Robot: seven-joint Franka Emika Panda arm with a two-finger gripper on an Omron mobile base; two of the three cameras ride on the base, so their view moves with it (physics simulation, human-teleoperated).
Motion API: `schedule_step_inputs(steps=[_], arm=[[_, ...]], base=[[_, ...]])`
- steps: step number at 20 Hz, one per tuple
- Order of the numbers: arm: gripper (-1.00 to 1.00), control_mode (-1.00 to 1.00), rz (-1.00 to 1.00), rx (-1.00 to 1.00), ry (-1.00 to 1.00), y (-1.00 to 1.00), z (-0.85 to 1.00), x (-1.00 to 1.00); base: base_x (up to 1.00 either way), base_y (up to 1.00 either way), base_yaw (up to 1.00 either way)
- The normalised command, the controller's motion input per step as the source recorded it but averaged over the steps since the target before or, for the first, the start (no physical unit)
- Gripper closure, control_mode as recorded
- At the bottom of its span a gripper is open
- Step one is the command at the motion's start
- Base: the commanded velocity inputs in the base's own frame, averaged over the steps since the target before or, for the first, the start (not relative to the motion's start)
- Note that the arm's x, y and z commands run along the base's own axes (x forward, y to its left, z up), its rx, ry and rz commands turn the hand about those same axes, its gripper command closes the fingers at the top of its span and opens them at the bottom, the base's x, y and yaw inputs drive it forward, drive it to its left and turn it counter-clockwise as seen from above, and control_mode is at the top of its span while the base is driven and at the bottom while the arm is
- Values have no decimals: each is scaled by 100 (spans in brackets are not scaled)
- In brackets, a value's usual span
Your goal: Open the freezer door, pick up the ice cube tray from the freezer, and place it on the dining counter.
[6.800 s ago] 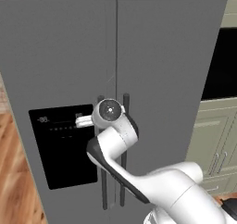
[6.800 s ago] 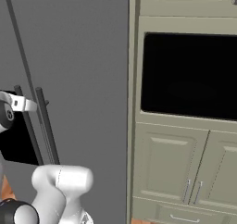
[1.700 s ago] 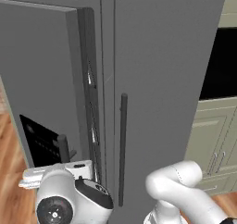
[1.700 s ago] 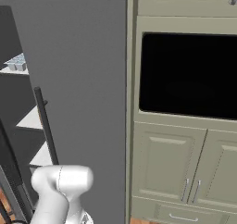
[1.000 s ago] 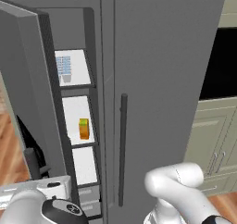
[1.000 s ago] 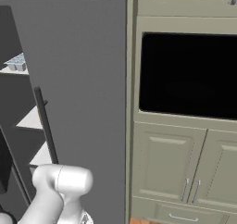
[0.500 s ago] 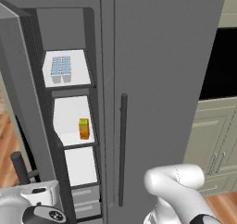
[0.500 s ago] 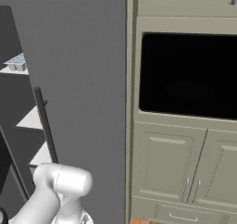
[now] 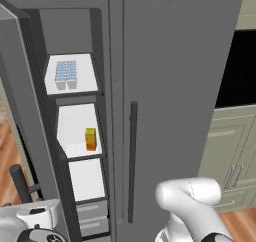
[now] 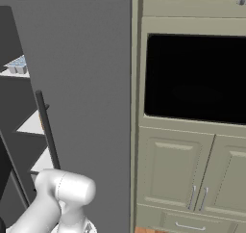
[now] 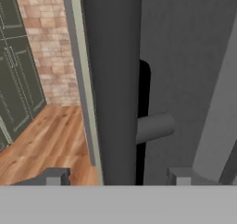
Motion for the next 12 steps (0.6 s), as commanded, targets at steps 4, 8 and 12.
schedule_step_inputs(steps=[4,8,12], arm=[[-100,-100,0,0,-2,-12,3,-71],[-100,-100,0,0,0,-38,27,-67],[-100,-100,8,4,0,-82,57,-44]], base=[[0,0,0],[0,0,0],[0,0,0]])
